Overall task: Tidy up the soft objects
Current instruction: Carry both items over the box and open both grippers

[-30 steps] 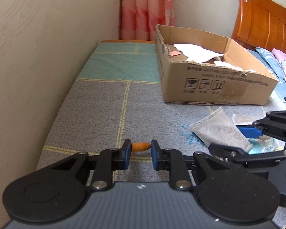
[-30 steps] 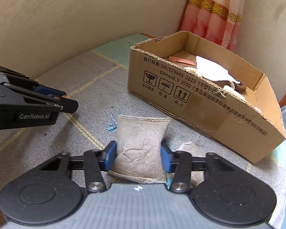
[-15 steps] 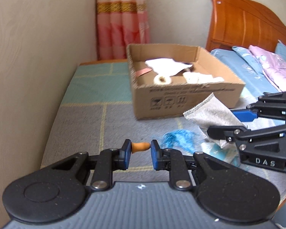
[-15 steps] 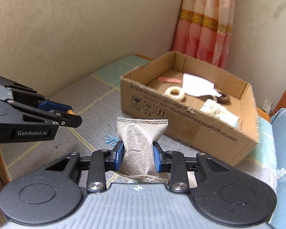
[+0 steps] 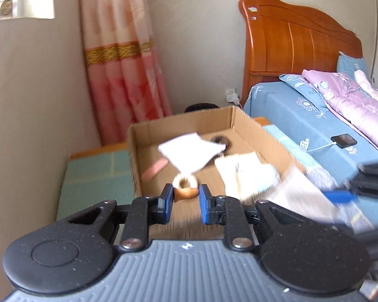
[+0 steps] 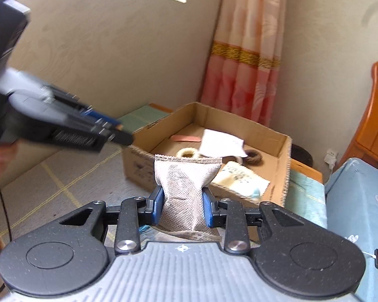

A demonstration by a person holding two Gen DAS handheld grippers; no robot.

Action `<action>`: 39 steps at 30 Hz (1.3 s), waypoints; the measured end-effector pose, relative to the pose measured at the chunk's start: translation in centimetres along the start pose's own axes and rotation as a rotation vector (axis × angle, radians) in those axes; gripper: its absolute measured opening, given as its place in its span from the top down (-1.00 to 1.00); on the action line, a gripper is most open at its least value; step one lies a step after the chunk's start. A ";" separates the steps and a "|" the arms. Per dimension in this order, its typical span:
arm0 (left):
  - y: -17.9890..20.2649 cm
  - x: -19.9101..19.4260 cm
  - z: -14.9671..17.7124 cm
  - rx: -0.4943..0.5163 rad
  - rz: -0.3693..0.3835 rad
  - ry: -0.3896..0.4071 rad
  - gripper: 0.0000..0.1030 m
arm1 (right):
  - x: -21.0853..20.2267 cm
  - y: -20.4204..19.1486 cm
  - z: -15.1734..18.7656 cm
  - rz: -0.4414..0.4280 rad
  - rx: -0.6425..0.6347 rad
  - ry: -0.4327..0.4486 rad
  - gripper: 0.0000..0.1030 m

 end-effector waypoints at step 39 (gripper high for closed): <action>-8.1 -1.6 7.7 -0.206 -0.237 -0.109 -0.98 | 8.5 1.8 -8.9 -0.103 -0.107 -0.039 0.25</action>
Point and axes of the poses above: each gripper's, at about its wrist camera, not at the fingertips, and x roughly the way its jaws point, y to its right, z to its underside, the point moved 10 cm from there along x, roughly the way its jaws point, and after that the axes turned 13 degrees about -z, right-handed, at the moved point
